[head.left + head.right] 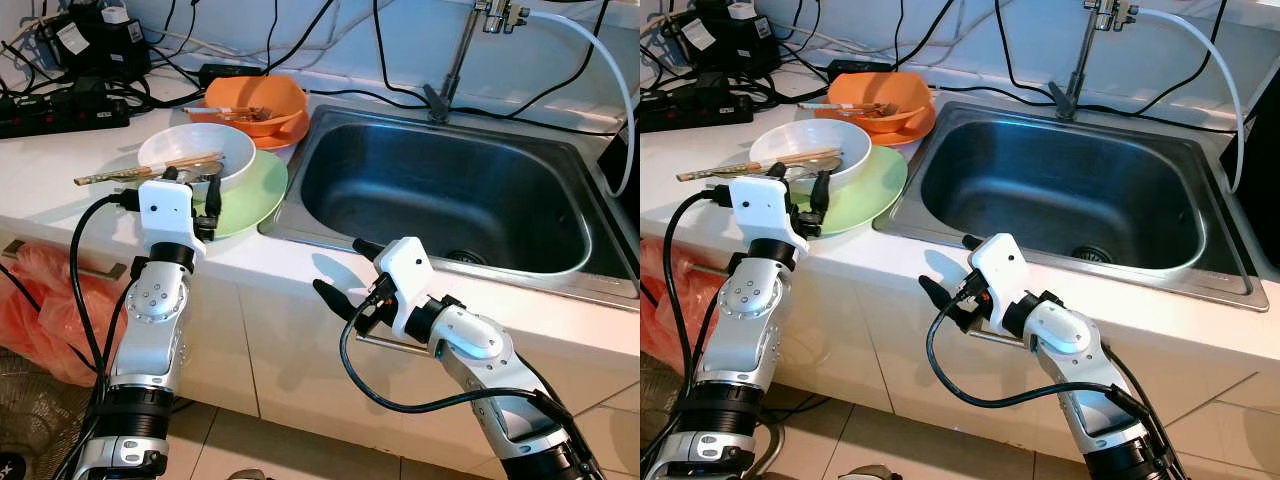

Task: Kitchen organization

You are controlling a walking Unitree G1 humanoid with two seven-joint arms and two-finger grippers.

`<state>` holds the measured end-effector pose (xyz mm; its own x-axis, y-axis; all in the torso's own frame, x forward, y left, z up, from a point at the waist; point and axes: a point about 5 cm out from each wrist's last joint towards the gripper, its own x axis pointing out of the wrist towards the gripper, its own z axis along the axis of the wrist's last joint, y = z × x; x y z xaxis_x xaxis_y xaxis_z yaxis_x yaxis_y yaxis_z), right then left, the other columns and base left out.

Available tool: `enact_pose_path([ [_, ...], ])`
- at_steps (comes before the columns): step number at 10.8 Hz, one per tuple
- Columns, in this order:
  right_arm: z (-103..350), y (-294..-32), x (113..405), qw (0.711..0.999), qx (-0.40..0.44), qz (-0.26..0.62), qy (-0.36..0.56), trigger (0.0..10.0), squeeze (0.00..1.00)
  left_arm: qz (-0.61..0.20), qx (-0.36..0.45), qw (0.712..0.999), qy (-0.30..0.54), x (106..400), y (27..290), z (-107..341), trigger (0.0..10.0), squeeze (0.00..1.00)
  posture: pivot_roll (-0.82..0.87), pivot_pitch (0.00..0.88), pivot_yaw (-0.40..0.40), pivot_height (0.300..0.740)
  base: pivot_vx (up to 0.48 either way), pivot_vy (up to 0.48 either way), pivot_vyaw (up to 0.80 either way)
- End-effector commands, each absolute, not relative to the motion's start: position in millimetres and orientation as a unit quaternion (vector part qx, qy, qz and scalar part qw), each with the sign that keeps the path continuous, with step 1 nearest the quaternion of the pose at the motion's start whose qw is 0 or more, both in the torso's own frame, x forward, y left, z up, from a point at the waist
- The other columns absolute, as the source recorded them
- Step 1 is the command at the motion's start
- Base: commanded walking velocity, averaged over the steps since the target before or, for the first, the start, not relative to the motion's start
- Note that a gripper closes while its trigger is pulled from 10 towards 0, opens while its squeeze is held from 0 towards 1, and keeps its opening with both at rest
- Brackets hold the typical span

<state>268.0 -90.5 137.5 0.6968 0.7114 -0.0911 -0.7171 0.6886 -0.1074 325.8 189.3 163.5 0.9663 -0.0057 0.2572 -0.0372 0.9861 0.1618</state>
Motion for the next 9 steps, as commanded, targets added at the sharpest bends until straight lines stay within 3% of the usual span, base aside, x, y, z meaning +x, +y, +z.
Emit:
enact_pose_path([
  [1,138.0,-92.1,267.1,0.919,-0.070,0.387,0.020,10.0,0.00,-0.001,0.083,0.989,-0.126,328.9,186.4,163.8,1.2,0.00,0.09,0.000,-0.014,0.740,0.000,0.000,0.00],
  [2,138.1,-92.3,267.5,0.920,-0.070,0.386,0.020,10.0,0.00,-0.002,0.082,0.989,-0.126,328.7,186.9,163.2,0.0,0.00,0.09,0.000,-0.019,0.740,0.000,0.000,0.00],
  [9,138.9,-94.4,269.5,0.924,-0.072,0.375,0.018,10.0,0.00,-0.011,0.073,0.990,-0.124,330.5,187.2,164.5,0.0,0.00,0.09,0.000,-0.020,0.740,0.000,0.000,0.00],
])
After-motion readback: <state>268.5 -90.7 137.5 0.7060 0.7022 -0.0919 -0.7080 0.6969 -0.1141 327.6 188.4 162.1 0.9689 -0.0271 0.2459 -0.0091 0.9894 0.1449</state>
